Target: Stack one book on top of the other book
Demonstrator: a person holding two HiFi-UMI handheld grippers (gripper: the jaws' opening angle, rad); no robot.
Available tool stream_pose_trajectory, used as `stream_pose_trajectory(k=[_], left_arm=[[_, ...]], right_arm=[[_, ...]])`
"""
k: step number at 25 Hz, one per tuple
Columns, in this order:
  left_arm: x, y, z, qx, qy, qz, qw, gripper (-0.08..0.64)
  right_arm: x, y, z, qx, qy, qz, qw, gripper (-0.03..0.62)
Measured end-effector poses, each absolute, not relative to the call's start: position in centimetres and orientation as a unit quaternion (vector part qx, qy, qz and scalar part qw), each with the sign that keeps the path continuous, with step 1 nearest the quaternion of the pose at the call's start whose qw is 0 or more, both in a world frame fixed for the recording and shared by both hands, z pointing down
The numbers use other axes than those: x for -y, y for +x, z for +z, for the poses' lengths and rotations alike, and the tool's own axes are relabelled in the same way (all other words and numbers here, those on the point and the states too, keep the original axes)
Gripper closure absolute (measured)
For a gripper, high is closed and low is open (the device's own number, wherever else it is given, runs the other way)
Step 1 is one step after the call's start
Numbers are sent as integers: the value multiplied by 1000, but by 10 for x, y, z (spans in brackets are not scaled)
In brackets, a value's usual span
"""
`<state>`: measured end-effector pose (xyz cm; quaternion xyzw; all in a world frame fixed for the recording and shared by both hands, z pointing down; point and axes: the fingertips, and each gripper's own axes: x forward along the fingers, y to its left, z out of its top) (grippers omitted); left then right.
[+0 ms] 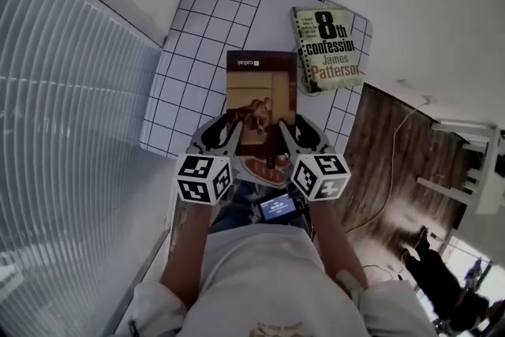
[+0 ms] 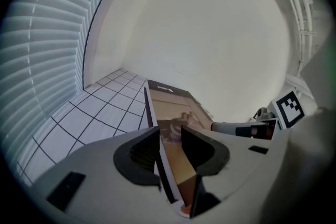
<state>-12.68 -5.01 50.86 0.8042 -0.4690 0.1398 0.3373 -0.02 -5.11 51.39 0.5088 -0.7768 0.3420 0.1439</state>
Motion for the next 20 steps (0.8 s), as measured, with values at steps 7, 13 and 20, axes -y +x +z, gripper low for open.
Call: stream_pose_trajectory(k=[7,13,20], left_arm=[[47,-138,486,485,803,132,320,426],[49,-135,483,488,804,132,312,426],[57,-103,483,472,813,134,315,426]], right_arm=[[51,-12,493,787,504,330,132,413],[56,-9,490,789,504,325,134,413],[60,23,488,779,519,328,131,413]])
